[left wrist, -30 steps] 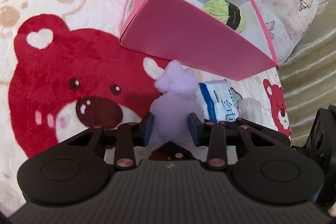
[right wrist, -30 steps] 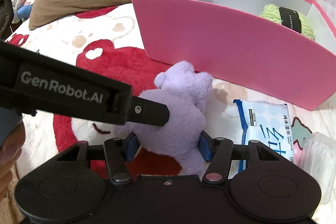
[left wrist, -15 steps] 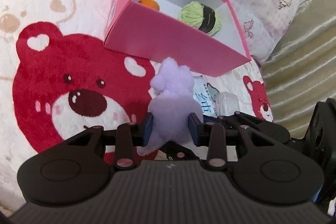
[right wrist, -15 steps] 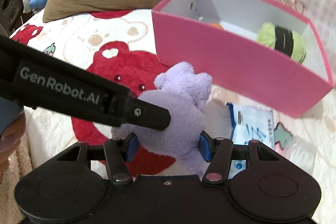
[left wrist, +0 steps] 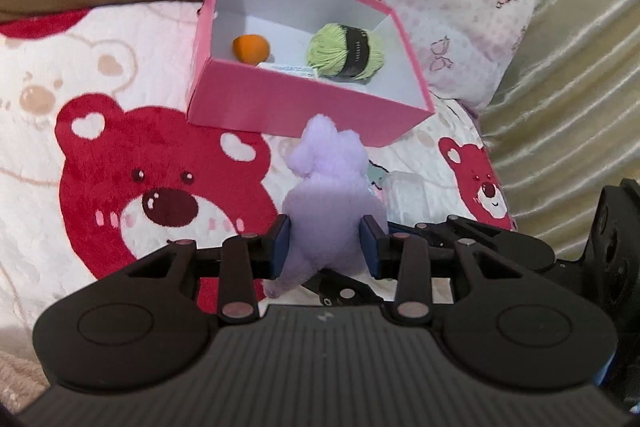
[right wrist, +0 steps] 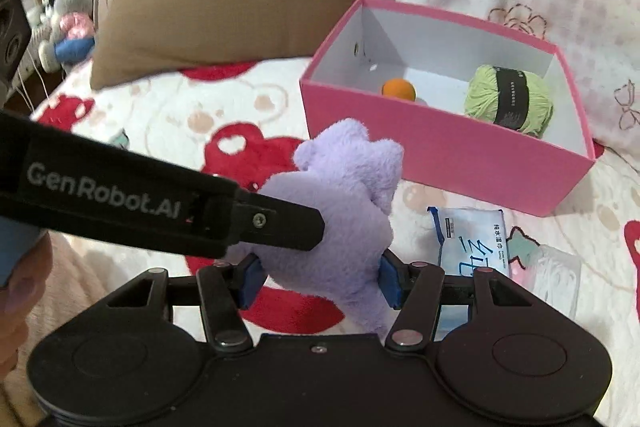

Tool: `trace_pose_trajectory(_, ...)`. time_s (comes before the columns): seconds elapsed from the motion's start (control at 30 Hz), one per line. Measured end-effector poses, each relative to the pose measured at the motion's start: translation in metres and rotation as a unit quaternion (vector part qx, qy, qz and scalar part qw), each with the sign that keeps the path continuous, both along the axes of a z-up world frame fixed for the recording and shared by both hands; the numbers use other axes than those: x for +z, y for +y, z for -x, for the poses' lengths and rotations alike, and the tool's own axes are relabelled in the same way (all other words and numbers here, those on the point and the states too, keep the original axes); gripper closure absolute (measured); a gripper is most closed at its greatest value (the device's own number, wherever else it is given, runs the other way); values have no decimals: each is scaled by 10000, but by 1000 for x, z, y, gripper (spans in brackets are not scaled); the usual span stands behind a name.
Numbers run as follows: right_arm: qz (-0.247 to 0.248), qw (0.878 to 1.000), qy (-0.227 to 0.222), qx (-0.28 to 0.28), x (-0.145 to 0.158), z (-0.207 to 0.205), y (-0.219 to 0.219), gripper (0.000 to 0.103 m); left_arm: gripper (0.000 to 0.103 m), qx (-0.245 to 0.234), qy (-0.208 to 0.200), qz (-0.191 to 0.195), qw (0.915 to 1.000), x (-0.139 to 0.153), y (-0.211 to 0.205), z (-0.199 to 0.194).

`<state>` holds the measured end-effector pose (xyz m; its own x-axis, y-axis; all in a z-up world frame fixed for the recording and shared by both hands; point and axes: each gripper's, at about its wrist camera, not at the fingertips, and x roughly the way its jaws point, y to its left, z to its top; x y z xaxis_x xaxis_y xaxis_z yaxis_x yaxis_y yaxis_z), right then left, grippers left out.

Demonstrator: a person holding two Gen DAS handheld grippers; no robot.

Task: Organize objects
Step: 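Lift the plush toy with the left gripper and carry it over the pink box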

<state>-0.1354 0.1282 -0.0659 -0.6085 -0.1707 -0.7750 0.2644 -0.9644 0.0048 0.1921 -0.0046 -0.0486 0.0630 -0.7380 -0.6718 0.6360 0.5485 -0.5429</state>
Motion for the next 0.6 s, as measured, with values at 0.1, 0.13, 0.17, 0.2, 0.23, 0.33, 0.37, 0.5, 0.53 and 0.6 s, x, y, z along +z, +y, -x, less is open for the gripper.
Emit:
trace_pose_trajectory(0.1, -112, 9999, 105, 59, 11, -9, 2, 41, 67, -79, -61, 15, 9999, 13, -4, 8)
trace_pose_trajectory(0.13, -129, 9998, 128, 79, 15, -10, 5, 41, 67, -90, -53, 41, 9999, 16, -5, 10)
trace_pose_trajectory(0.17, -109, 9998, 149, 73, 19, -13, 8, 41, 66, -89, -30, 92, 9999, 21, -5, 12)
trace_pose_trajectory(0.2, -78, 9998, 172, 75, 24, -15, 12, 41, 65, -106, -58, 151, 9998, 26, -6, 14)
trace_pose_trajectory(0.23, -69, 9997, 245, 69, 28, -17, 15, 41, 65, -105, -65, 207, 9997, 30, -7, 15)
trace_pose_trajectory(0.33, -241, 9980, 579, 79, 38, -30, 19, 41, 65, -159, -23, 296, 9994, 37, -11, 19)
trace_pose_trajectory(0.37, -298, 9976, 623, 84, 40, -33, 20, 41, 65, -153, -10, 311, 9994, 39, -12, 22)
trace_pose_trajectory(0.5, -158, 9979, 623, 66, 50, -37, 30, 41, 65, -156, -103, 325, 9993, 50, -12, 30)
trace_pose_trajectory(0.53, -152, 9978, 643, 84, 52, -38, 31, 41, 65, -167, -136, 329, 9992, 53, -12, 32)
trace_pose_trajectory(0.6, -201, 9971, 715, 135, 58, -42, 31, 41, 65, -172, -174, 345, 9991, 60, -12, 34)
